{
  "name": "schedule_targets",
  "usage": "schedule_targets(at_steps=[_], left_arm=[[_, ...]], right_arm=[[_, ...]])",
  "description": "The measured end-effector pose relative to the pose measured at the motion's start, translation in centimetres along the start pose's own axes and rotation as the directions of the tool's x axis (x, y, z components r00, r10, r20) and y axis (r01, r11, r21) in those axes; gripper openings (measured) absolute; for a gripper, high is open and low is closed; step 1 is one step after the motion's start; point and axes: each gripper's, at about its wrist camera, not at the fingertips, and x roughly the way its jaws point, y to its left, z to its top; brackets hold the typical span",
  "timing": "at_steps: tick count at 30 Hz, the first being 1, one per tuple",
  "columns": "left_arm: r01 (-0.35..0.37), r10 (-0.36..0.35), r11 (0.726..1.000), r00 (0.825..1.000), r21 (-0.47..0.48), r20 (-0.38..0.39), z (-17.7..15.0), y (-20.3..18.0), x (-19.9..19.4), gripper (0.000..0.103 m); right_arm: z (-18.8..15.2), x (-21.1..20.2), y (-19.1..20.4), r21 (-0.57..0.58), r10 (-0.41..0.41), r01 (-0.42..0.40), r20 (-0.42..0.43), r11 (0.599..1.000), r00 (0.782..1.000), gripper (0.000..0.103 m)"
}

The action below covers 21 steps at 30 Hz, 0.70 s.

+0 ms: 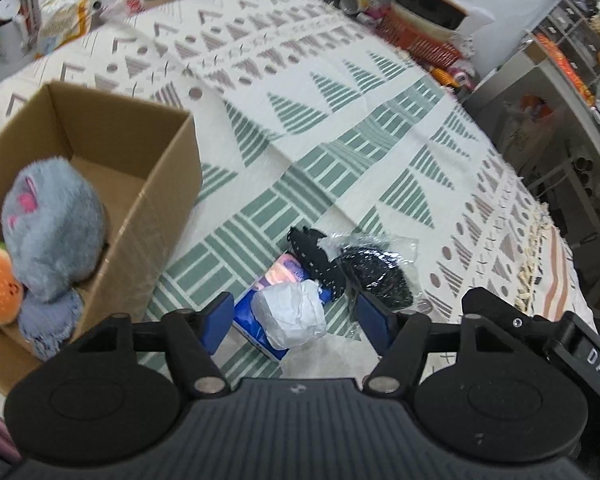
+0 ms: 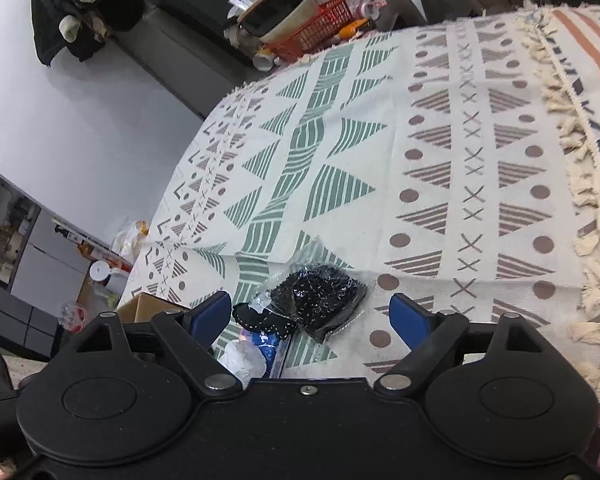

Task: Organize soft objects
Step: 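Grasp the white tissue with the left tool while the right grasps the black mesh bag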

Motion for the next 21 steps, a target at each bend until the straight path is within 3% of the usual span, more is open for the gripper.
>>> schedule_targets(at_steps=[4, 7, 10, 21], left_arm=[[-0.017, 0.016, 0.999, 0.999, -0.036, -0.032, -0.1, 0.0, 1.9, 0.055], [-0.042, 0.039, 0.997, 0.998, -0.072, -0.041, -0.2, 0.1, 3.1, 0.043], [-0.058, 0.055, 0.992, 0.998, -0.11, -0.029, -0.3, 0.3, 3.8, 0.042], [-0.083, 0.083, 0.994, 0.997, -0.076, -0.002, 0.8, -0.1, 3.8, 0.041]], right_arm=[[0.2, 1.2, -0.2, 0.0, -0.011, 0.011, -0.02, 1.0, 1.0, 0.085], [0.2, 2.2, -0.3, -0.004, -0.015, 0.015, -0.042, 1.0, 0.999, 0.084], [0.1, 2.9, -0.2, -0.024, -0.025, 0.023, -0.056, 0.999, 0.998, 0.084], [1.4, 5.7, -1.1, 0.043, -0.064, 0.067, -0.064, 0.997, 0.996, 0.087]])
